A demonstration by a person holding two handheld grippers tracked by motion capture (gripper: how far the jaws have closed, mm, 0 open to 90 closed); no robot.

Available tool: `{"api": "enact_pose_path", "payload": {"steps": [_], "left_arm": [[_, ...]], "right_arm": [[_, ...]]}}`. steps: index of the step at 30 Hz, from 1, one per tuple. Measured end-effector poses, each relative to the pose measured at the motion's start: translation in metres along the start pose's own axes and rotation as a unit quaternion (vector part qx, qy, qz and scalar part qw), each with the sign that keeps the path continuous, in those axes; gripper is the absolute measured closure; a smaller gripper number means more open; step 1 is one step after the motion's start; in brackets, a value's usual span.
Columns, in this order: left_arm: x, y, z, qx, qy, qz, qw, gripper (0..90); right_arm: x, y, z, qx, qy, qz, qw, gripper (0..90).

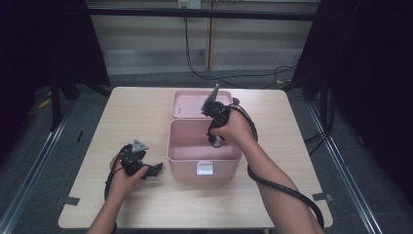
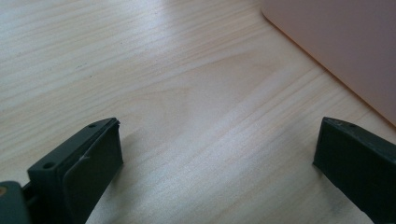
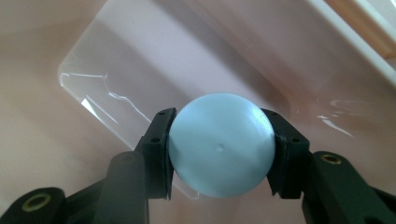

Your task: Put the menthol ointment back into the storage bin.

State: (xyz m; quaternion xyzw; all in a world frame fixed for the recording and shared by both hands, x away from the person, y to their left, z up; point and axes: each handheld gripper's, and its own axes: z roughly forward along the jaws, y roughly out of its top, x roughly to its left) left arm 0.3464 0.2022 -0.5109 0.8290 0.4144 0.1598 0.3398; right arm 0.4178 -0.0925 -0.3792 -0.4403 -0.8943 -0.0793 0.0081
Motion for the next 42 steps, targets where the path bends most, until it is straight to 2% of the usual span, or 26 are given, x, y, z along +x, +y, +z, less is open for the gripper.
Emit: {"api": "enact_pose_path", "payload": {"steps": [12,38,42], "left_arm": [[0.000,0.000,0.000,0.000,0.000,0.000,1.0000,0.6],[0.000,0.000,0.000,0.001,0.000,0.000,1.0000,0.5],[0.000,0.000,0.000,0.000,0.000,0.000,1.0000,0.5]], "right_arm": [[0.001,0.005,0.011,0.007,-0.010,0.007,0.9999,50.5],[-0.004,0.011,0.035,-0.001,-0.009,0.038,0.9992,50.5],[-0.005,0.011,0.037,-0.009,-0.010,0.044,0.9990,50.4]]}}
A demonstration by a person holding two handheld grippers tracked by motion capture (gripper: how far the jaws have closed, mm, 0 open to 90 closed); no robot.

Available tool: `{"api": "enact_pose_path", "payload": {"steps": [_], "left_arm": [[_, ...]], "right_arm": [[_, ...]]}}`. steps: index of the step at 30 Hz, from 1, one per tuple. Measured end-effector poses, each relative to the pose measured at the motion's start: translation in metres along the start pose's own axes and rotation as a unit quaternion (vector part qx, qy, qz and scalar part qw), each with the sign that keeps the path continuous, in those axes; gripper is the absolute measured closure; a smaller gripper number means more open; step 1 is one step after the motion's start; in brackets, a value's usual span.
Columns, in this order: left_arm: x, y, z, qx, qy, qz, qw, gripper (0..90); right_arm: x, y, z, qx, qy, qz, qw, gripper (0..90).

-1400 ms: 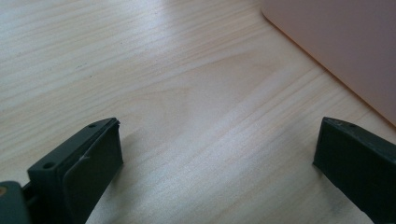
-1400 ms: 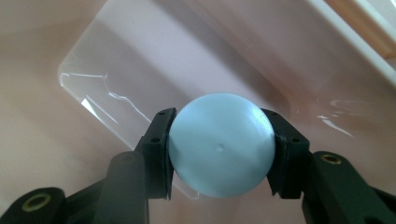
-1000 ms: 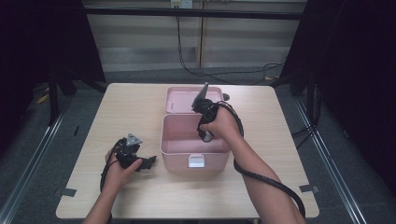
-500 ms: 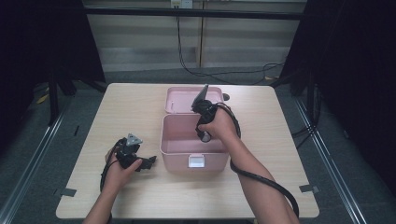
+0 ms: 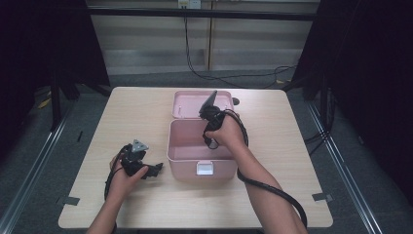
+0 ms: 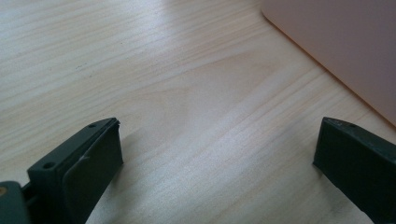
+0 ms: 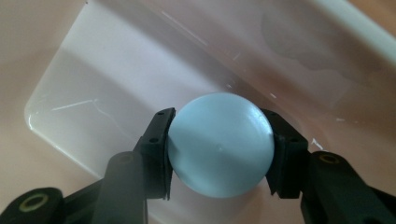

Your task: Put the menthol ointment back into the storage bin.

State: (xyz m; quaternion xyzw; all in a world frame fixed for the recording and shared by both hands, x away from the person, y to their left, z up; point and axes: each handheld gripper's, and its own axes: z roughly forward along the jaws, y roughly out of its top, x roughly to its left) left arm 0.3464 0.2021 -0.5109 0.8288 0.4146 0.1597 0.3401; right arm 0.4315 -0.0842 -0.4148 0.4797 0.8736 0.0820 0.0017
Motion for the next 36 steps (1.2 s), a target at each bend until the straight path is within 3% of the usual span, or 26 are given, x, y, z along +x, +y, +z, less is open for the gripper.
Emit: {"api": "enact_pose_path", "payload": {"steps": [36], "left_arm": [[0.000,0.000,0.000,-0.001,0.000,-0.001,1.0000,0.1]], "right_arm": [[-0.002,-0.001,0.015,-0.013,-0.007,0.015,0.9998,50.2]]}}
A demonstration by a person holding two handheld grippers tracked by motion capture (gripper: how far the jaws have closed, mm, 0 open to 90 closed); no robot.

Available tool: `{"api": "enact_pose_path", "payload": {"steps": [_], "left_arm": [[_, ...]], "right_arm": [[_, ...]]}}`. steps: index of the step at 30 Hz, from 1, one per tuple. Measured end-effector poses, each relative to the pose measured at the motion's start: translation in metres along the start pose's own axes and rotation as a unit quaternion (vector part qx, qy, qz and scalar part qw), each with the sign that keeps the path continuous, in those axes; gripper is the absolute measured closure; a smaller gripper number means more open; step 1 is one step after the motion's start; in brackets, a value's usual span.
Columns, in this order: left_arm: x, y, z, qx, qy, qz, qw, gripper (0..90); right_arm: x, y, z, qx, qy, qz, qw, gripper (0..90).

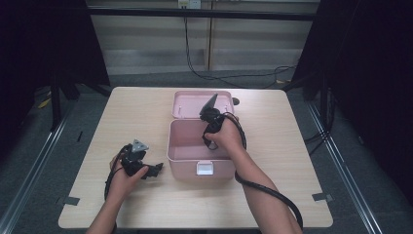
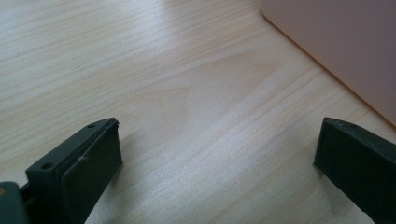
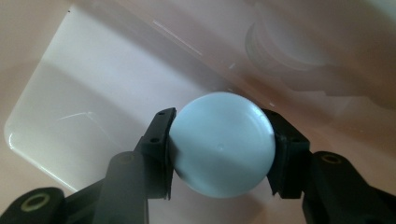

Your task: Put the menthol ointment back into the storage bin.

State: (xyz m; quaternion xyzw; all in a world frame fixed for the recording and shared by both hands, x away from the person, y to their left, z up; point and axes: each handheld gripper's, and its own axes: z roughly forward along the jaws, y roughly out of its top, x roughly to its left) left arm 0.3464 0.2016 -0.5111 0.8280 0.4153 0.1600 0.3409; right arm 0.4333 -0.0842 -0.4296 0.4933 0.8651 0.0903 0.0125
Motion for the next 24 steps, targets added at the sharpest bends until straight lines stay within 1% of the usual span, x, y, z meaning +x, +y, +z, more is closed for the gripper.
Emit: {"api": "enact_pose_path", "payload": {"steps": [3,12,24], "left_arm": [[0.0000,0.0000,0.0000,0.000,0.000,0.000,1.0000,0.1],[0.0000,0.0000,0.0000,0.000,0.000,0.000,1.0000,0.1],[0.0000,0.0000,0.0000,0.000,0.000,0.000,1.0000,0.1]], "right_arm": [[0.0006,0.0001,0.0014,0.002,-0.004,-0.002,1.0000,50.2],[0.0018,0.0012,0.0044,-0.002,-0.003,-0.006,1.0000,50.1],[0.0004,0.0009,0.0075,-0.005,-0.005,-0.001,1.0000,50.1]]}}
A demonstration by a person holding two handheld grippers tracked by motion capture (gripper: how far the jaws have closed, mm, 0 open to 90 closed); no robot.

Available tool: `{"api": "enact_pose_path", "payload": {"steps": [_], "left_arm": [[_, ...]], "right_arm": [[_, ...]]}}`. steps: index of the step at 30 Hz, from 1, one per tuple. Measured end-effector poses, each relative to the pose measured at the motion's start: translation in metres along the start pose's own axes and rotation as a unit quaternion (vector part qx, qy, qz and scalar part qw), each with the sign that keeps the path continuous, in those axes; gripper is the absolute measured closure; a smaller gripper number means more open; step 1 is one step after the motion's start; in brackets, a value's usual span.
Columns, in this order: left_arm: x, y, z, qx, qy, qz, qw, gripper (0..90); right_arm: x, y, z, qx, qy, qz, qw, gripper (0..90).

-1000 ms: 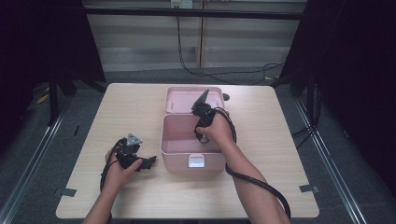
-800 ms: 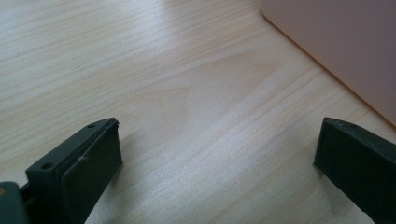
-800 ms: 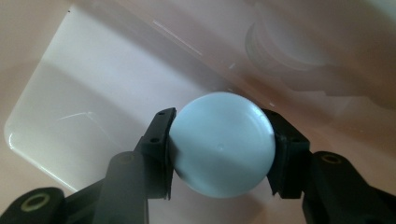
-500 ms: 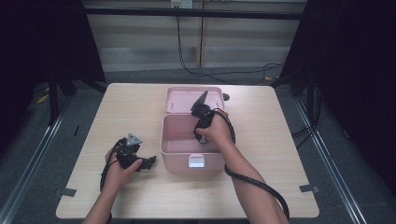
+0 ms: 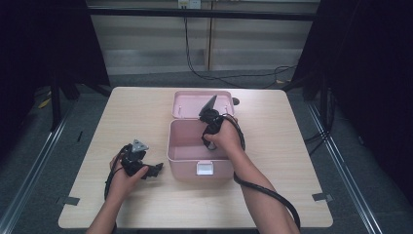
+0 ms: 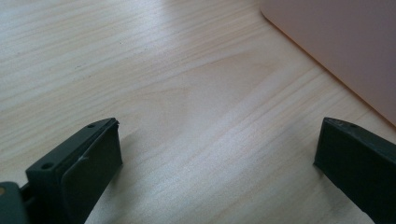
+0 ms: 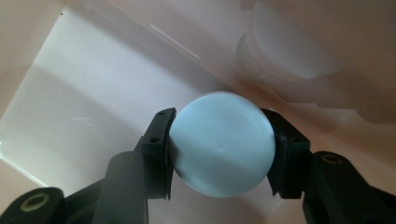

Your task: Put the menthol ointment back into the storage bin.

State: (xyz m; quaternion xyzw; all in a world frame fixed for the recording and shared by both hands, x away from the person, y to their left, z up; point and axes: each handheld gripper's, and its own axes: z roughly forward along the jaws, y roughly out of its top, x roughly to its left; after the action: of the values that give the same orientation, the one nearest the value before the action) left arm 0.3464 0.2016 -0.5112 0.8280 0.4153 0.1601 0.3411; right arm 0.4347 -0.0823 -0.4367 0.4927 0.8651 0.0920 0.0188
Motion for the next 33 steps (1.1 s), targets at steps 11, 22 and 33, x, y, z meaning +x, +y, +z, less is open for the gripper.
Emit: {"api": "enact_pose_path", "payload": {"steps": [11,22,33], "left_arm": [[0.0000,0.0000,0.0000,0.000,0.000,0.000,1.0000,0.1],[0.0004,0.0000,-0.0002,0.001,0.000,0.002,1.0000,0.1],[0.0003,0.0000,-0.0001,0.001,0.000,0.002,1.0000,0.1]], "right_arm": [[-0.0015,-0.0002,0.0015,-0.002,0.000,0.000,1.0000,50.0],[-0.0015,-0.0006,0.0049,0.000,0.000,-0.001,1.0000,49.8],[-0.0022,-0.0012,0.0046,-0.004,0.002,0.000,1.0000,48.5]]}}
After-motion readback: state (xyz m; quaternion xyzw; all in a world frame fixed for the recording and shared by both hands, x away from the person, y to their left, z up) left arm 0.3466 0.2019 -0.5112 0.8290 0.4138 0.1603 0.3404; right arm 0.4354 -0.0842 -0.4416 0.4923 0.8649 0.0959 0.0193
